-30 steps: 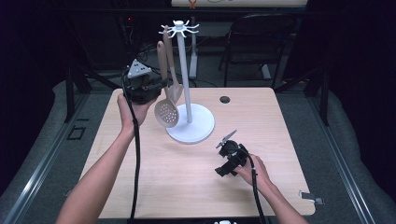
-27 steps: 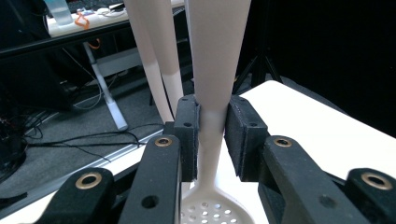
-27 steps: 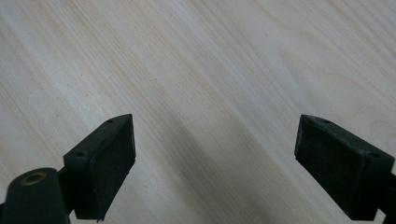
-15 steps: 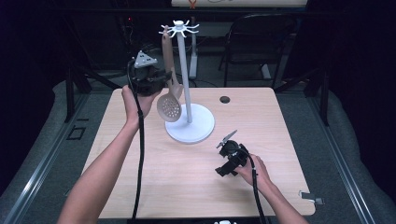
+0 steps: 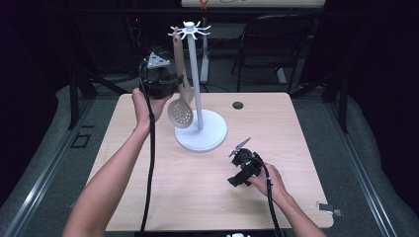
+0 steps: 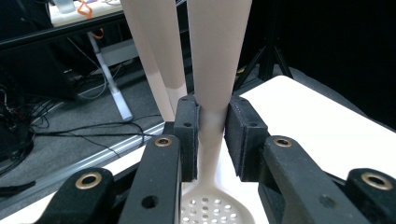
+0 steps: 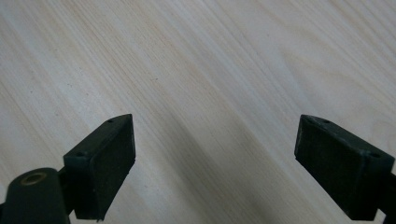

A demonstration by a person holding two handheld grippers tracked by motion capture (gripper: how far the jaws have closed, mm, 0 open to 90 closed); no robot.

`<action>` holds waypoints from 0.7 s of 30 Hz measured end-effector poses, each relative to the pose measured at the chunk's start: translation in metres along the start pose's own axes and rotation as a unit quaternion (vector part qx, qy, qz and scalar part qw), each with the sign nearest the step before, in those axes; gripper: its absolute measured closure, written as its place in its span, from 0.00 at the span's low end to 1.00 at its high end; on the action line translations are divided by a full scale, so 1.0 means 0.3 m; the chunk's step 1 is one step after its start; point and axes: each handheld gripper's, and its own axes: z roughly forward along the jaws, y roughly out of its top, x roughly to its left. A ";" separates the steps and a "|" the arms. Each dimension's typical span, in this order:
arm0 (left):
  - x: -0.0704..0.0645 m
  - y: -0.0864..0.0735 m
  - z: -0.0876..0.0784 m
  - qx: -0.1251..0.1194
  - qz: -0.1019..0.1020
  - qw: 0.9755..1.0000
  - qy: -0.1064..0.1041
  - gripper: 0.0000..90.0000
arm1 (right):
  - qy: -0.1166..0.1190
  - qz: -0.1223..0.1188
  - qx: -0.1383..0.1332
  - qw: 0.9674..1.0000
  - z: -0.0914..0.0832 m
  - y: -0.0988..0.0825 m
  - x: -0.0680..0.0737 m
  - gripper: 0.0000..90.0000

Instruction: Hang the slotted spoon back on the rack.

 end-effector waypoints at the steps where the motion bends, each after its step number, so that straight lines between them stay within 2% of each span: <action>1: 0.001 0.001 0.001 0.002 0.001 1.000 0.001 0.84 | 0.000 0.000 0.000 1.000 0.000 0.000 0.000 0.13; 5: 0.003 0.004 0.006 0.007 0.001 1.000 0.004 0.84 | 0.003 0.003 -0.006 1.000 0.003 -0.002 -0.001 0.13; 16: -0.008 0.013 0.011 0.007 0.003 1.000 0.009 0.83 | -0.002 -0.002 -0.003 1.000 -0.001 -0.001 -0.002 0.13; 21: -0.011 0.017 0.025 0.020 0.011 1.000 0.011 0.83 | 0.003 0.002 -0.007 1.000 0.001 -0.002 -0.002 0.13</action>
